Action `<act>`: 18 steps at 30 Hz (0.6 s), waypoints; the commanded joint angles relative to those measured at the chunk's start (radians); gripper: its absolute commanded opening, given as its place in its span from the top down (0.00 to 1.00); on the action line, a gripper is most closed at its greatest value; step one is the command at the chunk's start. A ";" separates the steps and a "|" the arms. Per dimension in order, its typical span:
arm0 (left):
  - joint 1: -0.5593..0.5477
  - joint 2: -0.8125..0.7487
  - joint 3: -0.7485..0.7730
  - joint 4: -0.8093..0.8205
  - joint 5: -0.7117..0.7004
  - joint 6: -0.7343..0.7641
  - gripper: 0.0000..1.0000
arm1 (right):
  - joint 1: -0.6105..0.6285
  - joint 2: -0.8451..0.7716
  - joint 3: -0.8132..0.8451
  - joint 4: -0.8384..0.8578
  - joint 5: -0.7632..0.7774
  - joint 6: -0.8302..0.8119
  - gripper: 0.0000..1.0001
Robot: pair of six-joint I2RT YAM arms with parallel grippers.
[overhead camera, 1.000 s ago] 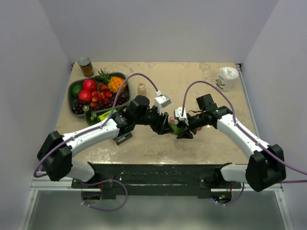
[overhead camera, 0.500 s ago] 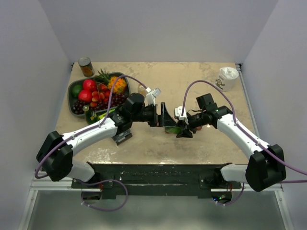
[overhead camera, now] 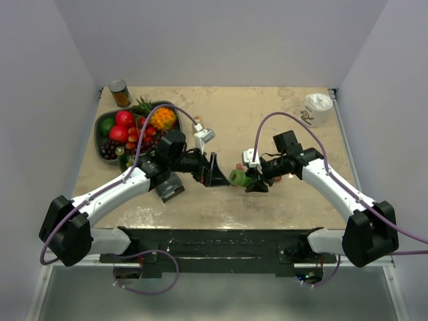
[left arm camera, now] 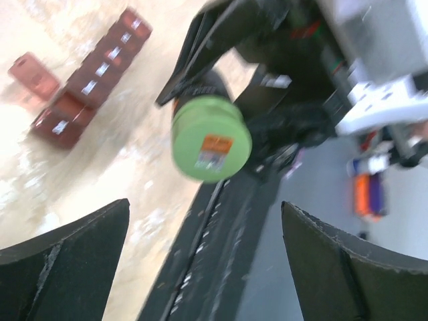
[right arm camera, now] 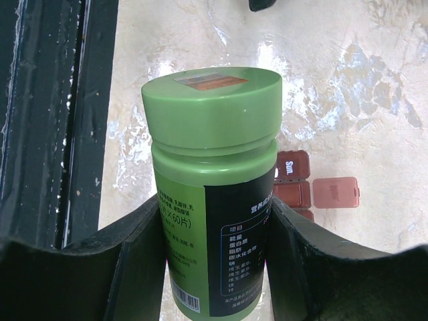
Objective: Sort the pills into containers
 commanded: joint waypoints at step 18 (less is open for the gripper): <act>0.011 -0.422 -0.315 0.434 -0.067 0.762 0.01 | 0.001 -0.002 0.034 0.011 -0.035 -0.016 1.00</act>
